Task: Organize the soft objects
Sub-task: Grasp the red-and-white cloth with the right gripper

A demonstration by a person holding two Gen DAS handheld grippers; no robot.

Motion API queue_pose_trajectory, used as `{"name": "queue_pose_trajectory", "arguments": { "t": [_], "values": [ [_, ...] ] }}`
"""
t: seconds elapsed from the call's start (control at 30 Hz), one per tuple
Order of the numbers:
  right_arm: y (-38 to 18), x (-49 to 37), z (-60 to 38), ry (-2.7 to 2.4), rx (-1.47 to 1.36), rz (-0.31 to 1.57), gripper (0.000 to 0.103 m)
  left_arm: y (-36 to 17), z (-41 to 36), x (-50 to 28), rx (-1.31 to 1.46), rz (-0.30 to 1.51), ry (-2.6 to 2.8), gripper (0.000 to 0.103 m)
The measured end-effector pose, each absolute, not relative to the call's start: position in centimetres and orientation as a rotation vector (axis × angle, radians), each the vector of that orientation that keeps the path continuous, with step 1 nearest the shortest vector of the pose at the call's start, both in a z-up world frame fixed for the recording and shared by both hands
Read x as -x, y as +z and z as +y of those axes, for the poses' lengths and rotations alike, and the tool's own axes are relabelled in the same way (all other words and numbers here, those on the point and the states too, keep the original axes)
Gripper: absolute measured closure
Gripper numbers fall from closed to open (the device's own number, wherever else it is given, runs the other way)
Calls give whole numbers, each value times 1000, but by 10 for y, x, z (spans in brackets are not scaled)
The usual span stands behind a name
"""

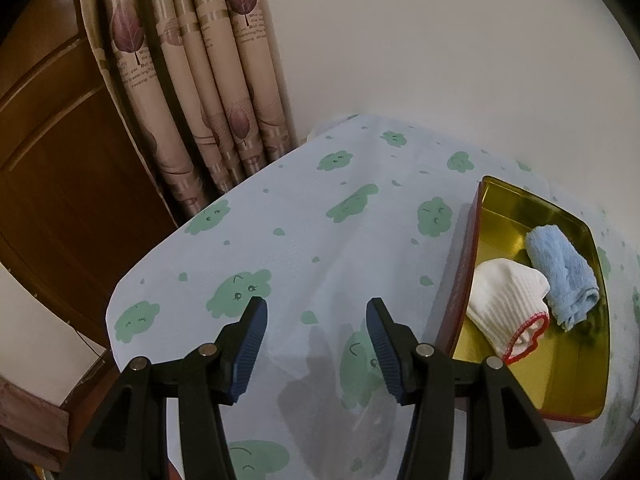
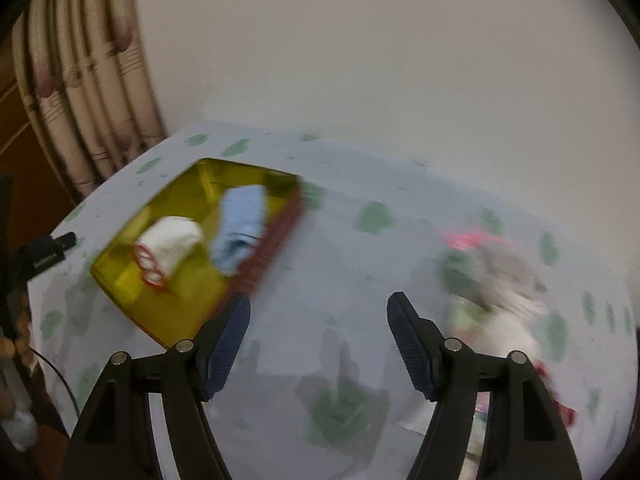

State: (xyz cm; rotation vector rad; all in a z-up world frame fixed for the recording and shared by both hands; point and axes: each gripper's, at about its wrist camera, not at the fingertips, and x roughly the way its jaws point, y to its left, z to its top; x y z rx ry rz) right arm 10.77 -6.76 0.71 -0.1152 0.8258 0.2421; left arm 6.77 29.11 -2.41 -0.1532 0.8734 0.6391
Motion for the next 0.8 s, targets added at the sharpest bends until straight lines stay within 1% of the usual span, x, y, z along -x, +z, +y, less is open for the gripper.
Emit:
{"name": "queue_pose_trajectory", "arguments": {
  "t": [0.17,0.43,0.8],
  "values": [
    [5,-97,-138,105,68,830,35,-22,284,-66,155,871,618,50],
    [-21,-85,-227,-78,-14,896,34,-19,278,-67,138,857,612,50],
    [-61,-77,-279,-158,-51,968,34,-18,264,-67,73,845,618,50]
  ]
}}
